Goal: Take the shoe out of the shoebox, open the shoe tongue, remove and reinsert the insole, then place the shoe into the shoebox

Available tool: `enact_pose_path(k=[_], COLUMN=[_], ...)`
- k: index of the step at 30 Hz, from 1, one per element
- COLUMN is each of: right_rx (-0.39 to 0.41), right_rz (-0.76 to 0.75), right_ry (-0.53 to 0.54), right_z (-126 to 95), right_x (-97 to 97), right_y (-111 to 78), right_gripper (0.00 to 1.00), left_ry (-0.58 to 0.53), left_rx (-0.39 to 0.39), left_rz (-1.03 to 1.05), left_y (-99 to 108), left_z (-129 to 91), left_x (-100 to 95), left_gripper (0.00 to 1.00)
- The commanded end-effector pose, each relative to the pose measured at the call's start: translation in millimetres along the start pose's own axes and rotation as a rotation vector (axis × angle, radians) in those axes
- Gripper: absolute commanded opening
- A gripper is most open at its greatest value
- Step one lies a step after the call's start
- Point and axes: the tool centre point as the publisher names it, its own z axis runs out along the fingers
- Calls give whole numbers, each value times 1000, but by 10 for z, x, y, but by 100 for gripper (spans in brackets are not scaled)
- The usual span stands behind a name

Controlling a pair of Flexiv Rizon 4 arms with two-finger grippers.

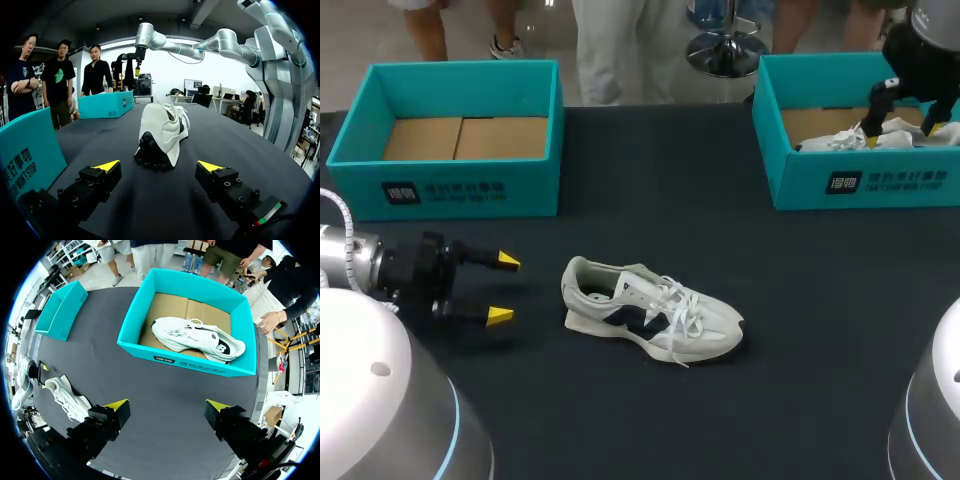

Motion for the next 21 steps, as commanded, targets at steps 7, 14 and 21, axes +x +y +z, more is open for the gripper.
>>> enact_pose_path(k=[7,14,21], right_rx=[1,1,1], right_rz=[0,0,0], right_ry=[-1,-1,-1], right_z=[3,3,3], right_x=[1,1,1], right_y=[5,5,5], right_gripper=[100,100,100], left_ry=[124,165,171], left_rx=[20,8,4], left_rz=[104,136,137], left_y=[30,-24,-63], left_z=[198,374,510], left_x=[-183,-198,-238], left_gripper=[100,100,100])
